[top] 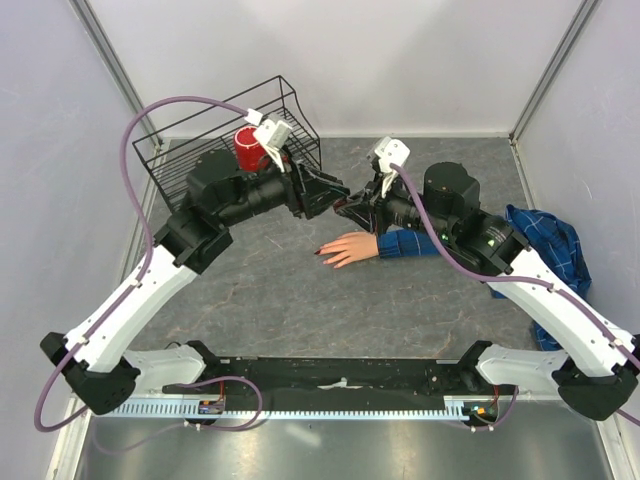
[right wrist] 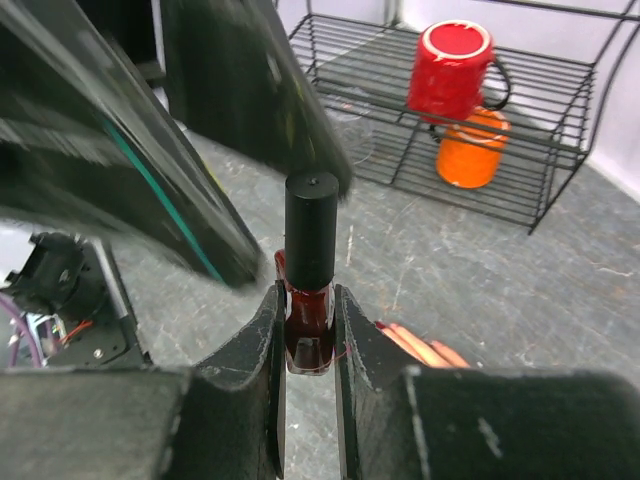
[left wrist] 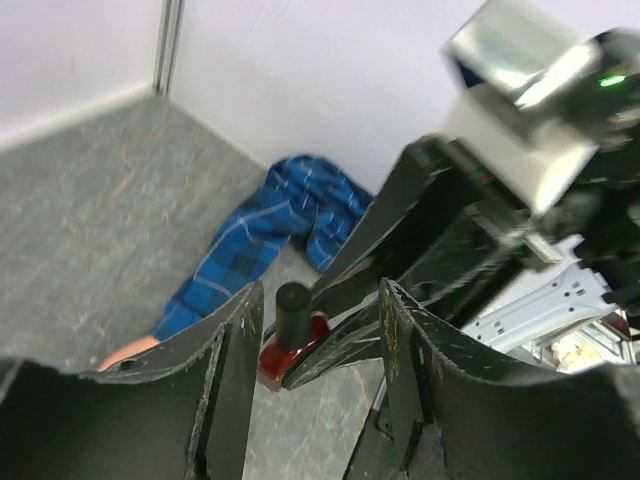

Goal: Paint the nails

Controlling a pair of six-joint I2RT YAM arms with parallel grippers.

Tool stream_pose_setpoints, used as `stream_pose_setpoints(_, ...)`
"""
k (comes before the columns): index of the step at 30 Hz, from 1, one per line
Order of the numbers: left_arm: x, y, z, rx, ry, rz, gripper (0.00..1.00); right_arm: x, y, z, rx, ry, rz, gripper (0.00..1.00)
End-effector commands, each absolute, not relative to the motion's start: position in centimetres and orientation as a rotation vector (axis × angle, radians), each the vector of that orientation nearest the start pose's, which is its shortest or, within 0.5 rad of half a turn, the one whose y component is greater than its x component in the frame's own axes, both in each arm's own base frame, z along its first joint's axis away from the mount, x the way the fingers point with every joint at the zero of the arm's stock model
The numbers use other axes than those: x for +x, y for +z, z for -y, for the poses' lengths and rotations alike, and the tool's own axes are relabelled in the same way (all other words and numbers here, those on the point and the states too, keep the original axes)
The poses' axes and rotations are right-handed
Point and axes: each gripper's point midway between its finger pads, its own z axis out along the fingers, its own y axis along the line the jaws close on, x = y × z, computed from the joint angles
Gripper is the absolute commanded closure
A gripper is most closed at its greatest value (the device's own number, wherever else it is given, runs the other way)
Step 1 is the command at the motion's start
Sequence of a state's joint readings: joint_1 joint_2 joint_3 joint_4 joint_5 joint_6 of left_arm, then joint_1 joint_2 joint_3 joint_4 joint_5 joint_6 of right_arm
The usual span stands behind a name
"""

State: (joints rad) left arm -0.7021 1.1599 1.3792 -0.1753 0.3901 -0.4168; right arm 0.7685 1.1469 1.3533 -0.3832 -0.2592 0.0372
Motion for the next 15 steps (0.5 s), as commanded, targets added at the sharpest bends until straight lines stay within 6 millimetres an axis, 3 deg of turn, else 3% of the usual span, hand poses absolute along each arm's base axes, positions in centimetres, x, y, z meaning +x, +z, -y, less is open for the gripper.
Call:
stream_pose_setpoints(1, 23.5, 44.4, 30.8, 0.565, -1.104, -1.554, 0.45, 24.3, 41.4, -28.1, -0.748, 0.751, -1.539, 1.0)
stream_pose_setpoints(3, 23.4, 44.1, 31.2, 0.582, -1.106, -1.559, 0.45, 24.3, 41.4, -28.1, -0.749, 0.75, -1.538, 1.0)
stream_pose_setpoints(5, 23.2, 44.0, 31.6, 0.606, -1.113, -1.557, 0.54, 24.3, 41.5, -28.1, -0.749, 0.751, -1.536, 1.0)
stream_pose_setpoints(6, 23.0, 44.0, 31.6, 0.618, -1.118, -1.557, 0.62, 24.2, 41.6, -28.1, -0.748, 0.754, -1.53, 1.0)
stream_pose_setpoints(7, 22.9, 44.0, 31.7, 0.628, -1.122, -1.554, 0.8, 24.1, 41.6, -28.2, -0.754, 0.76, -1.528, 1.0)
stream_pose_setpoints(9, 22.4, 43.8, 32.1, 0.666, -1.152, -1.549, 0.98, 23.6, 42.0, -28.2, -0.762, 0.777, -1.505, 1.0)
stream_pose_setpoints(10, 21.8, 43.9, 32.4, 0.706, -1.174, -1.529, 0.98, 22.6, 42.5, -28.4, -0.798, 0.823, -1.471, 1.0)
stream_pose_setpoints(11, 19.7, 44.0, 33.0, 0.831, -1.277, -1.477, 0.98, 21.8, 42.8, -28.7, -0.829, 0.858, -1.443, 1.0)
stream_pose_setpoints(12, 18.9, 44.1, 33.5, 0.898, -1.342, -1.422, 0.98, 20.8, 43.1, -29.1, -0.869, 0.901, -1.397, 1.0)
stream_pose_setpoints(13, 16.2, 44.2, 33.6, 1.018, -1.489, -1.375, 0.98, 17.3, 43.9, -29.8, -1.003, 1.042, -1.296, 1.0)
stream_pose_setpoints(15, 14.6, 44.7, 33.8, 1.097, -1.625, -1.284, 0.98, 12.5, 45.2, -30.3, -1.14, 1.273, -1.133, 1.0)
